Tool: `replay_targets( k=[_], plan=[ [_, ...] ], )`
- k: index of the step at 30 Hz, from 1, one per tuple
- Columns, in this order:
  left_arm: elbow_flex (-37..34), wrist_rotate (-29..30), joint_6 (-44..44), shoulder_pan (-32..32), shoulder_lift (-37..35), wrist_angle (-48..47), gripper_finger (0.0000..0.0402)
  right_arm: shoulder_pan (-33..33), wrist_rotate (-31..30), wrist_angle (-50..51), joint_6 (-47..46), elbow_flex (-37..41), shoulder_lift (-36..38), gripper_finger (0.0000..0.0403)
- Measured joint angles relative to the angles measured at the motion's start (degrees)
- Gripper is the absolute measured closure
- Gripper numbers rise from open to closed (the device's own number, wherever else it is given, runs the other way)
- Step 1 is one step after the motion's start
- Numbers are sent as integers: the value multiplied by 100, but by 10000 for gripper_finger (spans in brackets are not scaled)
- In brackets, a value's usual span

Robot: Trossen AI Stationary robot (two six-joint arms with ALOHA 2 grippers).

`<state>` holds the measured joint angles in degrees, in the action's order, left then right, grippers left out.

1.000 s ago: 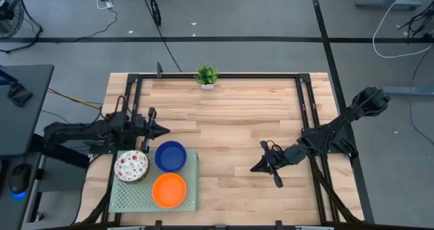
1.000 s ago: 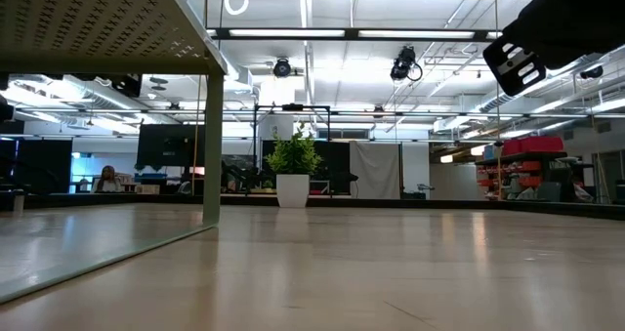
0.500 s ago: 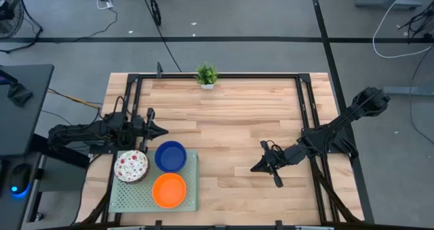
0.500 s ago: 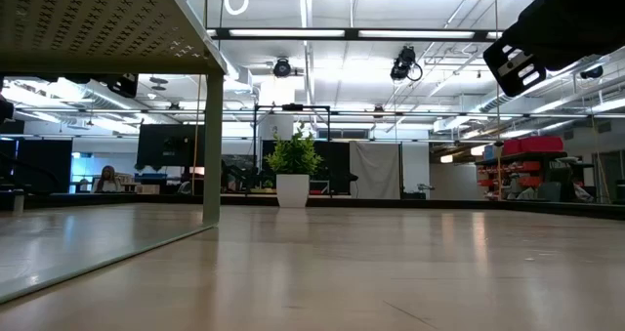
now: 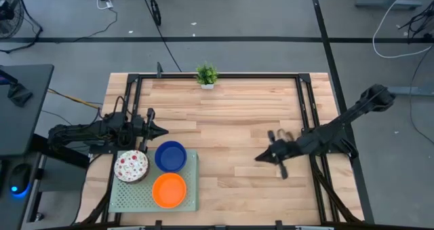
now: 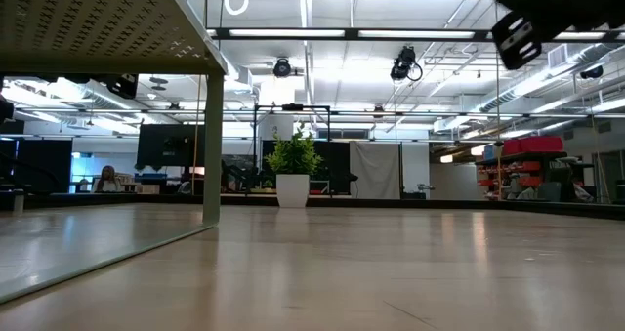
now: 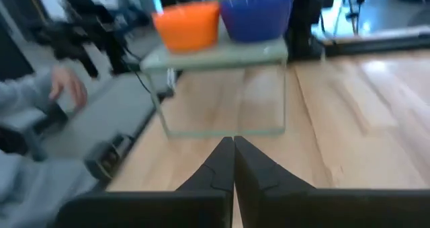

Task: Pick & Place Mini bowls
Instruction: Return to Home Position

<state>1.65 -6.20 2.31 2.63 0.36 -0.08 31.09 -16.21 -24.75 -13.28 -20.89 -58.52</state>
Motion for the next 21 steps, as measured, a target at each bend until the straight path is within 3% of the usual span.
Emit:
replay_targets(
  k=[6,12,17,21],
  plan=[
    [-7,2,1,2,0,50,397,-36,-169,-37,180,861,1871,394],
    [-9,7,4,2,0,65,397,-110,-156,24,574,1553,3255,394],
    [-14,9,1,2,0,94,397,-429,148,852,779,1662,4312,395],
    [-15,13,1,2,0,98,396,-1007,914,1345,933,1662,4997,400]
  ],
)
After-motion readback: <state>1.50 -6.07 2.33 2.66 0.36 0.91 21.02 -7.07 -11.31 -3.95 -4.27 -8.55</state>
